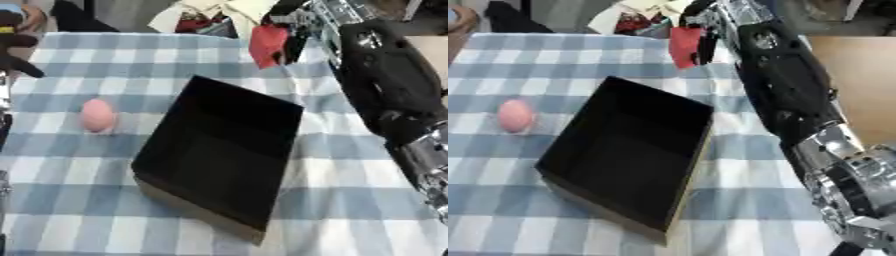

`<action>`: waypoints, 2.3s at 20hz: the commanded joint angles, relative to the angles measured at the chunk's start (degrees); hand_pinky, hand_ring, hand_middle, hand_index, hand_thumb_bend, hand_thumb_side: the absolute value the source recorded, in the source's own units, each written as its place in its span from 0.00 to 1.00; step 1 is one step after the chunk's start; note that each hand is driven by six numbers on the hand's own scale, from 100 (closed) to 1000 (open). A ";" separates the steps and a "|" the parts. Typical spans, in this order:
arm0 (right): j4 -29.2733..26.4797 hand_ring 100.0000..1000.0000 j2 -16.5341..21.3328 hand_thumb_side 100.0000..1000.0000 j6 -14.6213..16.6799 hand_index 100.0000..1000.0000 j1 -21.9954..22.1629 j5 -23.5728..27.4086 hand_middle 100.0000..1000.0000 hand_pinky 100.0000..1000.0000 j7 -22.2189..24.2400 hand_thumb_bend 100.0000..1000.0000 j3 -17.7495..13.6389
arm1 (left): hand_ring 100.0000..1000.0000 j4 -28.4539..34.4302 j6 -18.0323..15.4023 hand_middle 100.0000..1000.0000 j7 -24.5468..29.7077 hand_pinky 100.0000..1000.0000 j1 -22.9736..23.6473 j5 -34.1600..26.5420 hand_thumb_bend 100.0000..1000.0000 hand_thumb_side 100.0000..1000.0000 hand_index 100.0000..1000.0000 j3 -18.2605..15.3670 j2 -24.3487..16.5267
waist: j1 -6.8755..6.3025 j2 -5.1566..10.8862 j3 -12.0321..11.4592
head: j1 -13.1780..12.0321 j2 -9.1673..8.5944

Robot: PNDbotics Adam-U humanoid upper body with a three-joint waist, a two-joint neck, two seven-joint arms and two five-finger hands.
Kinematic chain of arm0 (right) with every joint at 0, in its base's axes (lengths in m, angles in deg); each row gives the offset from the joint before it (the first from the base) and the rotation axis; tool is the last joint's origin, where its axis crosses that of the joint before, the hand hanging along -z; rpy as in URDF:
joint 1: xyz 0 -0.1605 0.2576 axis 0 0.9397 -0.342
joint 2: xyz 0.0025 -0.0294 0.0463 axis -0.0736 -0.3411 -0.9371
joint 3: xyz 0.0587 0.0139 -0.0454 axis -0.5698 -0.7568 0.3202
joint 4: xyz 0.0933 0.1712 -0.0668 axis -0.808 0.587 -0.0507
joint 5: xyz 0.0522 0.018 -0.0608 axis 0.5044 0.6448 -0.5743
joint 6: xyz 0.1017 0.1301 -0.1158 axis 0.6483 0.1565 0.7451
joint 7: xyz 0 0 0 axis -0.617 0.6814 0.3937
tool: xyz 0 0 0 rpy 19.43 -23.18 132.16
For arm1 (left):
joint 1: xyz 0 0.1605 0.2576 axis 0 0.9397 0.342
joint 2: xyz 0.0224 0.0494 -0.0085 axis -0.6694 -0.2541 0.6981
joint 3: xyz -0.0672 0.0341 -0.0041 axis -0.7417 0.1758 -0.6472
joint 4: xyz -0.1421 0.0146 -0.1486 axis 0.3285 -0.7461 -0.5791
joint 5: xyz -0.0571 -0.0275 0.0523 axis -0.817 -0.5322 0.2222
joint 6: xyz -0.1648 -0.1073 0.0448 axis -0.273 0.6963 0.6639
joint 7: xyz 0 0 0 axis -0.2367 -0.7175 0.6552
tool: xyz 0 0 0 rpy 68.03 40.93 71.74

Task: Pick up objects on the table and place them in the box.

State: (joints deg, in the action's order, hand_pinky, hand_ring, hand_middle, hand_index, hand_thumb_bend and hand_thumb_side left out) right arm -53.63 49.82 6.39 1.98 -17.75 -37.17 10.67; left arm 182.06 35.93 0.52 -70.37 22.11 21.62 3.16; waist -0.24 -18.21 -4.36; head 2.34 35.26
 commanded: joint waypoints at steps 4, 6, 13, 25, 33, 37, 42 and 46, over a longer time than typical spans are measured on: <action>-10.84 0.84 6.60 0.05 3.19 0.51 -0.39 12.47 0.54 0.84 2.08 0.00 3.40 | 0.65 0.90 0.10 0.70 -0.28 0.41 -0.42 0.36 0.00 0.74 0.79 -0.66 -1.55 | -0.01 1.65 0.70 | -0.81 0.48; -14.93 0.84 8.81 0.05 3.51 0.51 0.81 17.18 0.54 0.84 3.26 0.00 4.65 | 0.65 0.90 0.12 0.70 -0.38 0.41 -0.40 0.41 0.00 0.74 0.79 -0.75 -1.67 | 0.06 1.72 0.93 | -1.04 0.47; -30.61 0.83 16.16 0.07 3.19 0.52 5.90 33.71 0.54 0.84 8.57 0.00 9.12 | 0.65 0.90 0.17 0.70 -0.63 0.41 -0.42 0.66 0.00 0.73 0.79 -0.98 -2.12 | 0.22 1.90 1.69 | -1.68 0.58; -55.88 0.82 24.99 0.13 -1.48 0.51 13.53 55.31 0.52 0.83 14.31 0.00 14.17 | 0.65 0.90 0.22 0.70 -1.30 0.41 -0.62 0.76 0.00 0.73 0.78 -1.23 -2.45 | 0.28 2.42 2.60 | -2.16 1.25; -64.31 0.82 27.43 0.21 -4.95 0.51 17.73 63.09 0.51 0.83 14.34 0.00 15.18 | 0.65 0.90 0.37 0.70 -2.13 0.41 -0.52 0.70 0.00 0.73 0.78 -1.36 -2.59 | 0.15 2.75 3.22 | -2.11 2.04; -67.36 0.82 28.01 0.24 -6.62 0.51 19.86 65.57 0.50 0.83 14.24 0.00 15.99 | 0.65 0.90 0.46 0.70 -2.58 0.41 -0.48 0.69 0.00 0.73 0.78 -1.34 -2.72 | 0.09 3.07 3.85 | -2.39 2.21; -68.63 0.81 27.28 0.21 -9.02 0.50 21.05 63.34 0.49 0.82 13.14 0.00 17.34 | 0.65 0.90 0.51 0.70 -2.59 0.41 -0.47 0.81 0.00 0.73 0.78 -1.25 -2.65 | 0.11 3.39 3.95 | -2.36 2.03; -68.64 0.81 25.68 0.17 -10.45 0.49 20.68 58.38 0.50 0.81 12.19 0.00 18.91 | 0.65 0.90 0.51 0.70 -2.50 0.41 -0.47 0.76 0.00 0.73 0.78 -1.19 -2.54 | 0.16 3.62 3.80 | -2.06 1.81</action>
State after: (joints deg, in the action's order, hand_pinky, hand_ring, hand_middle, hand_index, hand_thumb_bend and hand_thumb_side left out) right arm -121.54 75.24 -3.47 23.75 42.25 -24.61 29.70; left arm 182.06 36.39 -1.89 -70.27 22.87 20.81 1.67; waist -0.08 -15.84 -0.47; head 0.15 37.23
